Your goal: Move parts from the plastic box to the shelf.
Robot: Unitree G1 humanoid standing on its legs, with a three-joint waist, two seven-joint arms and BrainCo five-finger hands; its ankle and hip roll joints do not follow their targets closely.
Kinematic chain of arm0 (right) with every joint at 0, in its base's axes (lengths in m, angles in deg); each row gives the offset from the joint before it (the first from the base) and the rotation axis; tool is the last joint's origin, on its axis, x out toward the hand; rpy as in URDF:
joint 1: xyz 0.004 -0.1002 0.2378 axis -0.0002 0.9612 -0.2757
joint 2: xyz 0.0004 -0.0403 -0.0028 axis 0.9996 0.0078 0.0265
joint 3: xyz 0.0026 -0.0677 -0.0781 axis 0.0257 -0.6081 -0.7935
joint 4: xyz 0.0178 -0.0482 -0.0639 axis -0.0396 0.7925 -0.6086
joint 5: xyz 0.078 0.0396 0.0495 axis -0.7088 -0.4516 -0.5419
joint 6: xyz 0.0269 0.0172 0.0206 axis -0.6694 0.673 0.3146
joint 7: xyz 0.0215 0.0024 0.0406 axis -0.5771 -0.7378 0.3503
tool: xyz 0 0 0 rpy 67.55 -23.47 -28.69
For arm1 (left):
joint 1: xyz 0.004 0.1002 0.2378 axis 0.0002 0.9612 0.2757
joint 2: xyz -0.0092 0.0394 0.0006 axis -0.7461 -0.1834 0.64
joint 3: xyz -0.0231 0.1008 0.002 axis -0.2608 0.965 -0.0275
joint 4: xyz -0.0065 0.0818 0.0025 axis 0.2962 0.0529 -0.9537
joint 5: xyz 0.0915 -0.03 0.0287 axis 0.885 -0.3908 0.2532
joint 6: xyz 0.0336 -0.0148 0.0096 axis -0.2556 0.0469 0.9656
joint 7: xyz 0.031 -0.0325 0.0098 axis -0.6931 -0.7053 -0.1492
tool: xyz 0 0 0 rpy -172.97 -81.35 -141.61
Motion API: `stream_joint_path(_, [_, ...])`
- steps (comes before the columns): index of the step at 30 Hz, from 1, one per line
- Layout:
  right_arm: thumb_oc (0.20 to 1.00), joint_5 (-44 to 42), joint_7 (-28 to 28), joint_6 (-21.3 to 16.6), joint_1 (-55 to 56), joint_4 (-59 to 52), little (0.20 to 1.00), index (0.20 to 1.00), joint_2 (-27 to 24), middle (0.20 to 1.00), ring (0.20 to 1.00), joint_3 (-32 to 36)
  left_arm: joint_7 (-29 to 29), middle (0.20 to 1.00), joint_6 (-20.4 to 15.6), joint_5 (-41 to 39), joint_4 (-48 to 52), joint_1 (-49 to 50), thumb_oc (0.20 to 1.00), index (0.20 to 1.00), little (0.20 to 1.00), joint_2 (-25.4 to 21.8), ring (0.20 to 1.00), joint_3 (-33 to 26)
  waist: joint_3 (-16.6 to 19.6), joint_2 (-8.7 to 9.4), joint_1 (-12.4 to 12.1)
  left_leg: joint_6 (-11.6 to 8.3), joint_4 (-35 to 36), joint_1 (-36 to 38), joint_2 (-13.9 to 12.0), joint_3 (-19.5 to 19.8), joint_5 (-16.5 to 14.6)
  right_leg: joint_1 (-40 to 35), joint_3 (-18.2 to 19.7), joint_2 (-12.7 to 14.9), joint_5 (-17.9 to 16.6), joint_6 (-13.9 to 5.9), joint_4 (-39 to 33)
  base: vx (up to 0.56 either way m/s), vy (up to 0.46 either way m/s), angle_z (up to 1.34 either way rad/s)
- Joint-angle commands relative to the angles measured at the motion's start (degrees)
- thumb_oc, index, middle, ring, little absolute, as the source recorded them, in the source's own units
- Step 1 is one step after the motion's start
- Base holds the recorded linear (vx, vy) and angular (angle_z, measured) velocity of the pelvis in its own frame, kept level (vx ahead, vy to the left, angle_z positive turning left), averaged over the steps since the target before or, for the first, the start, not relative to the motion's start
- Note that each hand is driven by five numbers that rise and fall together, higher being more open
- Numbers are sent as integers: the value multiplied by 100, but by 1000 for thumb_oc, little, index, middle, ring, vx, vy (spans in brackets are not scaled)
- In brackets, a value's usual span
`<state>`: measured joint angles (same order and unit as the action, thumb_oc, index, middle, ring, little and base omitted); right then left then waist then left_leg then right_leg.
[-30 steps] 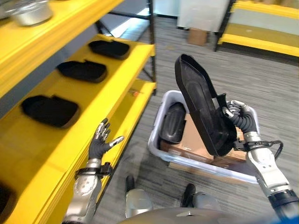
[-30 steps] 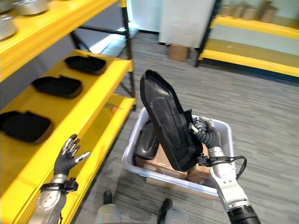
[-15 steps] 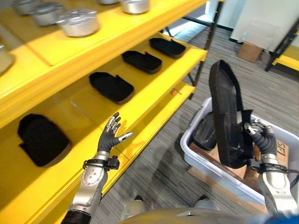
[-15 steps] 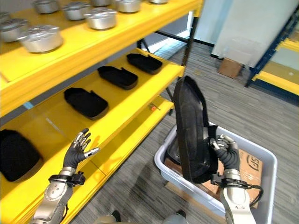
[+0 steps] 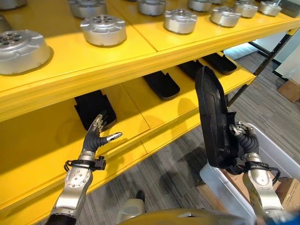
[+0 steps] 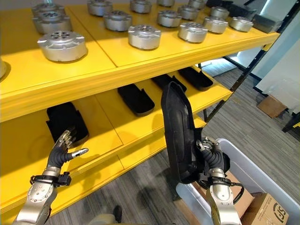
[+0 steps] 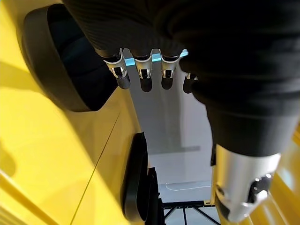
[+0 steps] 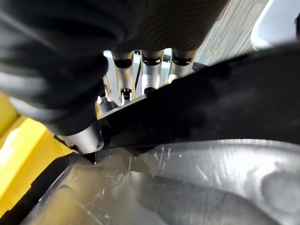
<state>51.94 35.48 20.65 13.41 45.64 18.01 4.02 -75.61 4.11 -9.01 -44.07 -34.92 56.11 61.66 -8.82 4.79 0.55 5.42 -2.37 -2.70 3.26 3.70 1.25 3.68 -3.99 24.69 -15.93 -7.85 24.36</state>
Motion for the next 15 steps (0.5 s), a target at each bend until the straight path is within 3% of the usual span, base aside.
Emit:
stream_joint_path(1, [200, -455, 213, -438, -300, -340, 200, 200, -208, 200, 200, 227, 64, 1000, -271, 46, 591, -8, 1000, 1000, 1000, -87, 1000, -224, -17, -151, 110, -222, 475, 613, -158, -379, -279, 443, -298, -1892, 1425, 152, -668, 19, 43, 86])
stream_joint_path(2, [200, -460, 218, -440, -297, -339, 200, 200, -212, 200, 200, 227, 62, 1000, -267, 45, 595, -2, 1000, 1000, 1000, -85, 1000, -226, -8, -153, 121, -228, 476, 609, -162, -369, -288, 455, -308, -1892, 1450, 160, -642, 15, 62, 9])
stream_joint_path(4, [200, -487, 259, -462, -272, -284, 200, 200, -242, 200, 200, 190, 81, 1000, -251, 40, 604, 38, 1000, 1000, 1000, -47, 1000, -249, -23, -85, 163, -214, 434, 588, -41, -228, -272, 531, -320, -2367, 1616, 264, -675, -1, 11, 29])
stream_joint_path(6, [200, -496, 276, -484, -265, -292, 200, 200, -283, 200, 200, 158, 96, 1000, -254, 24, 619, 66, 1000, 1000, 1000, 15, 1000, -276, -41, -28, 182, -231, 369, 551, 49, -166, -277, 456, -270, -2541, 1658, 339, -975, -26, -32, 49])
stream_joint_path(7, [200, -495, 282, -474, -250, -312, 200, 200, -285, 200, 200, 134, 79, 1000, -256, 36, 675, 139, 1000, 1000, 1000, 61, 1000, -317, 3, 23, 99, -253, 342, 511, 110, -148, -278, 176, -343, -2363, 1651, 317, -1387, -32, -54, 30])
stream_joint_path(10, [200, -512, 293, -467, -264, -271, 200, 200, -288, 200, 200, 84, 60, 1000, -292, -5, 680, 276, 1000, 1000, 1000, 129, 1000, -364, 82, 4, 31, -275, 370, 534, 89, -227, -274, -91, -180, -2458, 1609, 326, -1824, 13, -84, 4])
stream_joint_path(15, [200, -553, 327, -437, -166, -146, 200, 200, -307, 200, 200, 120, -109, 1000, -262, -160, 752, 586, 1000, 1000, 1000, 233, 1000, -436, 267, -60, -126, -321, 354, 466, 47, -258, -245, -428, -343, -2386, 1530, 349, -2335, 18, -71, -9])
